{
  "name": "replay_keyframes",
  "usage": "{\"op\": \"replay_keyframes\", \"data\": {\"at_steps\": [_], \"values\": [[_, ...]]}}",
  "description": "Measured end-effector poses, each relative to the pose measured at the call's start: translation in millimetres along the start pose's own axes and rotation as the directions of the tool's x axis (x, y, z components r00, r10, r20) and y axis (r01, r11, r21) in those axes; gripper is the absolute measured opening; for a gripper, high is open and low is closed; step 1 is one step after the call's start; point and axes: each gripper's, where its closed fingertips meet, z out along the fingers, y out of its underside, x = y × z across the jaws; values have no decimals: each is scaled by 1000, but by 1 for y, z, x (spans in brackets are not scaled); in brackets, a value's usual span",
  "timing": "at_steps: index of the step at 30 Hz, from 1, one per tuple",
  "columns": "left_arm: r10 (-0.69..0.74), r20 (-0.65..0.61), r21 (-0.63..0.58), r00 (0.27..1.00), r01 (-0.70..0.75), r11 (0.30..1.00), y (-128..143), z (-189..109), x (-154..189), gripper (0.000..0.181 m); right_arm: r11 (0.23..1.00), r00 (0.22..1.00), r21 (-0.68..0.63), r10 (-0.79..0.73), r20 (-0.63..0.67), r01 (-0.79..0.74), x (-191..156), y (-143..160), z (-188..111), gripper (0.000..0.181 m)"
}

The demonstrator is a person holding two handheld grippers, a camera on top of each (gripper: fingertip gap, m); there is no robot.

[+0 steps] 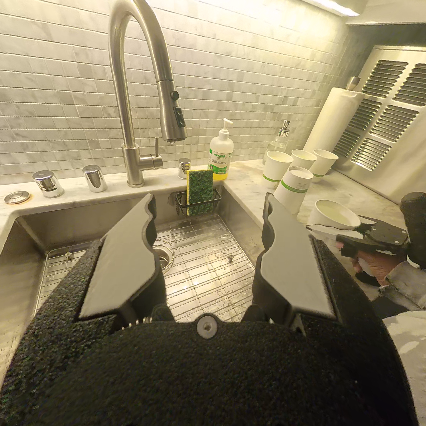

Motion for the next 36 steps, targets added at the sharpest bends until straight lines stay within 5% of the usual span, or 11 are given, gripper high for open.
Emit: {"op": "replay_keyframes", "data": {"at_steps": [17,36], "values": [[17,-19,3,1000,-17,1000,-1,13,20,91,997,998,72,-3,-66,8,86,-26,-21,86],[101,53,-51,994,-98,994,-10,28,47,89,975,998,219,21,66,-35,124,-71,67,85]]}}
